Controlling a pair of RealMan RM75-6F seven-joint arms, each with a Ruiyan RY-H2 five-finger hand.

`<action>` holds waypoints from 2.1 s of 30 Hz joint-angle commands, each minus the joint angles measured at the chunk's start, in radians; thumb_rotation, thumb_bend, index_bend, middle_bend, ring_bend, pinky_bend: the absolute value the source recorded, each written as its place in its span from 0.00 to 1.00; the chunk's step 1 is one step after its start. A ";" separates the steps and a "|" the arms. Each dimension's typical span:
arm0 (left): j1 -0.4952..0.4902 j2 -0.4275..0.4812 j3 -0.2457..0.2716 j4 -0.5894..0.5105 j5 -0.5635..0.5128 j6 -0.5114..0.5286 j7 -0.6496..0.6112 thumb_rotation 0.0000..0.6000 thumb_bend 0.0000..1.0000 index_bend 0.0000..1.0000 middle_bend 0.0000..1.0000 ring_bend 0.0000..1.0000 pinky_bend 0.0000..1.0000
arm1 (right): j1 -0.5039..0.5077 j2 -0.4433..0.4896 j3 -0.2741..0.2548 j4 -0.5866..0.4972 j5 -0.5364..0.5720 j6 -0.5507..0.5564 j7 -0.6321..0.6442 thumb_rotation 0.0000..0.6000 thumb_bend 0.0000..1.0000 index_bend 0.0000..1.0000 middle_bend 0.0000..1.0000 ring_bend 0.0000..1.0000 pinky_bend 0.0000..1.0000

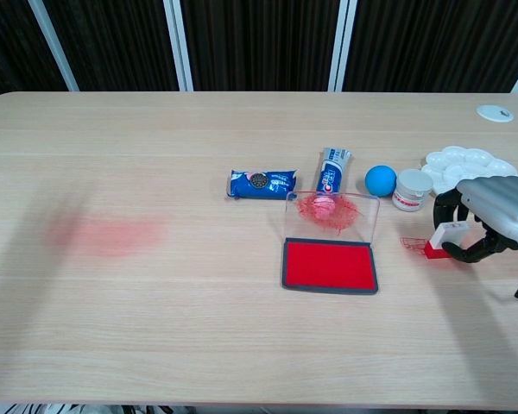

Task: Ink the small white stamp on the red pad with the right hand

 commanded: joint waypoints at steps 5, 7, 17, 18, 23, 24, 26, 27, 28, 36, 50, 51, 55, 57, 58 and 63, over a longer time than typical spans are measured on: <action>0.000 0.000 0.000 -0.001 -0.001 -0.001 0.000 1.00 0.00 0.00 0.00 0.00 0.00 | 0.000 0.001 0.002 -0.003 0.004 -0.003 -0.004 1.00 0.42 0.55 0.45 0.39 0.39; 0.000 0.001 0.000 0.000 -0.001 -0.001 0.000 1.00 0.00 0.00 0.00 0.00 0.00 | -0.001 0.001 0.003 -0.004 0.007 -0.004 -0.007 1.00 0.42 0.53 0.45 0.39 0.38; 0.000 0.001 0.000 -0.001 0.000 -0.001 0.000 1.00 0.00 0.00 0.00 0.00 0.00 | -0.001 0.003 0.008 -0.013 0.013 -0.005 -0.015 1.00 0.41 0.46 0.44 0.39 0.38; 0.000 0.001 0.000 -0.001 0.000 -0.001 0.000 1.00 0.00 0.00 0.00 0.00 0.00 | -0.001 0.003 0.008 -0.014 0.014 -0.005 -0.017 1.00 0.41 0.45 0.44 0.38 0.38; 0.000 0.001 0.000 -0.001 0.000 -0.001 0.000 1.00 0.00 0.00 0.00 0.00 0.00 | -0.001 0.005 0.010 -0.019 0.018 -0.006 -0.024 1.00 0.41 0.41 0.42 0.37 0.36; 0.000 0.001 0.000 -0.001 0.000 -0.001 -0.001 1.00 0.00 0.00 0.00 0.00 0.00 | -0.001 0.006 0.010 -0.020 0.020 -0.007 -0.027 1.00 0.40 0.40 0.42 0.37 0.36; 0.000 0.001 0.000 0.000 0.000 -0.001 -0.001 1.00 0.00 0.00 0.00 0.00 0.00 | -0.001 0.007 0.011 -0.023 0.023 -0.007 -0.034 1.00 0.38 0.35 0.39 0.35 0.34; 0.000 0.001 0.000 0.000 0.000 -0.001 -0.001 1.00 0.00 0.00 0.00 0.00 0.00 | -0.001 0.008 0.011 -0.025 0.025 -0.008 -0.037 1.00 0.37 0.33 0.37 0.34 0.34; -0.001 0.001 0.000 0.000 0.000 -0.001 -0.001 1.00 0.00 0.00 0.00 0.00 0.00 | -0.001 0.009 0.011 -0.027 0.027 -0.008 -0.040 1.00 0.35 0.30 0.34 0.32 0.33; 0.000 0.001 0.000 0.000 0.001 0.001 -0.001 1.00 0.00 0.00 0.00 0.00 0.00 | -0.002 0.024 0.018 -0.062 0.041 0.001 -0.072 1.00 0.26 0.16 0.16 0.18 0.28; 0.003 0.000 0.002 0.005 0.017 0.013 0.001 1.00 0.00 0.00 0.00 0.00 0.00 | -0.035 0.201 0.009 -0.277 -0.050 0.127 -0.145 1.00 0.20 0.08 0.09 0.11 0.27; 0.004 0.000 0.002 0.005 0.018 0.015 0.002 1.00 0.00 0.00 0.00 0.00 0.00 | -0.041 0.219 0.006 -0.294 -0.058 0.137 -0.145 1.00 0.20 0.08 0.08 0.10 0.26; 0.007 -0.004 0.003 0.011 0.026 0.026 0.007 1.00 0.00 0.00 0.00 0.00 0.00 | -0.093 0.357 -0.031 -0.403 -0.130 0.212 -0.126 1.00 0.17 0.02 0.03 0.04 0.23; 0.007 -0.007 0.004 0.014 0.030 0.028 0.013 1.00 0.00 0.00 0.00 0.00 0.00 | -0.119 0.408 -0.048 -0.435 -0.160 0.245 -0.100 1.00 0.15 0.00 0.00 0.01 0.22; 0.007 -0.009 0.005 0.016 0.033 0.030 0.018 1.00 0.00 0.00 0.00 0.00 0.00 | -0.135 0.430 -0.056 -0.446 -0.172 0.264 -0.085 1.00 0.14 0.00 0.00 0.00 0.21; 0.010 -0.025 0.009 0.032 0.055 0.052 0.051 1.00 0.00 0.00 0.00 0.00 0.00 | -0.208 0.509 -0.102 -0.450 -0.236 0.350 0.001 1.00 0.11 0.00 0.00 0.00 0.21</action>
